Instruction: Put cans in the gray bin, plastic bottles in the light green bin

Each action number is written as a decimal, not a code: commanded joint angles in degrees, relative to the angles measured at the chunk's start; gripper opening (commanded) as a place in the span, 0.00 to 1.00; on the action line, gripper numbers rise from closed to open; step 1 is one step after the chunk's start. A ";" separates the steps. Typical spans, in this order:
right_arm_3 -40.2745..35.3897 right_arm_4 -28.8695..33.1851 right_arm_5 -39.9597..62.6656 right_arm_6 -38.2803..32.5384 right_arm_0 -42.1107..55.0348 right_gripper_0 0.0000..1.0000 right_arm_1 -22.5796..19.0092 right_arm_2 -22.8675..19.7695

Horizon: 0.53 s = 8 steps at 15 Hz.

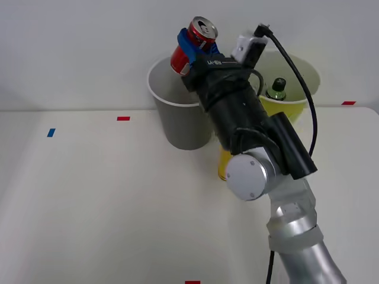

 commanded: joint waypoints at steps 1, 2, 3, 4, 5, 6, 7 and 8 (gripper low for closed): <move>11.19 2.03 0.02 1.70 -9.49 0.00 0.15 -4.63; 13.48 2.47 0.02 2.14 -11.42 0.00 0.15 -5.43; 14.79 2.90 -0.16 2.58 -12.39 0.00 0.15 -5.78; 14.97 3.52 0.02 3.29 -12.48 0.00 0.15 -5.95; 14.97 3.87 0.02 3.64 -12.48 0.00 0.15 -5.69; 14.97 4.05 0.02 3.73 -12.48 0.00 0.15 -5.43; 14.97 4.14 0.02 3.81 -12.48 0.00 0.15 -5.43; 14.97 4.05 0.02 3.73 -12.48 0.00 0.15 -5.43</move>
